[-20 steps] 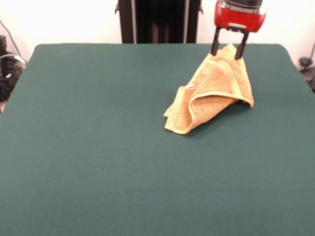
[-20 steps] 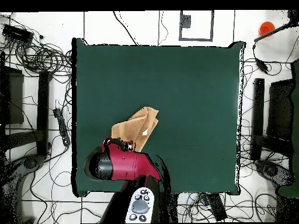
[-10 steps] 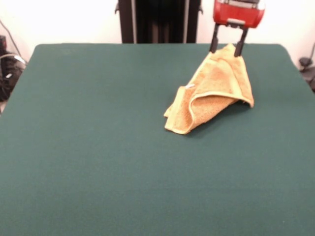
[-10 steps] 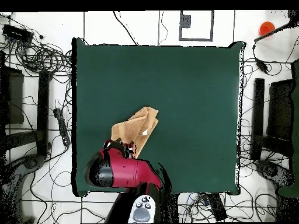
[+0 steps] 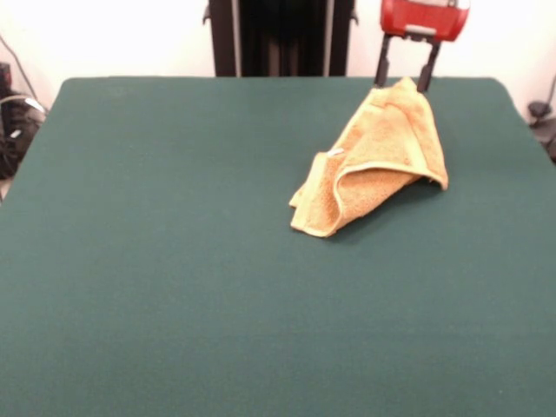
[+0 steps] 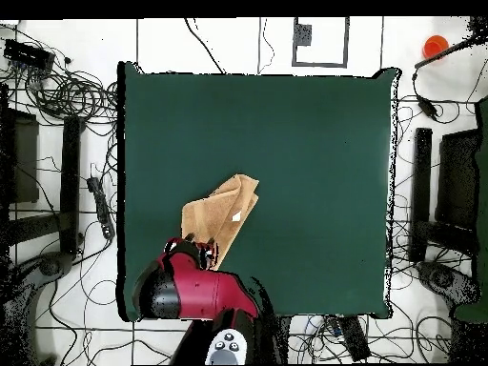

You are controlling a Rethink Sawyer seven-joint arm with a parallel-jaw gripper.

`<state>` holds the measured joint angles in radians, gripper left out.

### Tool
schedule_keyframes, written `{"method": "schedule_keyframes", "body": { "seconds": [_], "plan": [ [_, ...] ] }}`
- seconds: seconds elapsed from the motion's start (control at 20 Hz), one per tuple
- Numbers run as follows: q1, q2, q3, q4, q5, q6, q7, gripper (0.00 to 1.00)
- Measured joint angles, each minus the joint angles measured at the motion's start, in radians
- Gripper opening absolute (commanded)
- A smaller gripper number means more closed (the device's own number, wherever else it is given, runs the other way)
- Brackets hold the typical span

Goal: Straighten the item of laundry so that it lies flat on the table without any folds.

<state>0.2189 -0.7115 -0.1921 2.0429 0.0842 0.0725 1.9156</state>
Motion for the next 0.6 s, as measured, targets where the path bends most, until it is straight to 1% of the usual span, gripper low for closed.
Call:
{"method": "schedule_keyframes", "body": {
  "seconds": [0.6],
  "plan": [
    [0.022, 0.000, 0.000, 0.002, 0.000, 0.000, 0.000, 1.00]
  ]
}}
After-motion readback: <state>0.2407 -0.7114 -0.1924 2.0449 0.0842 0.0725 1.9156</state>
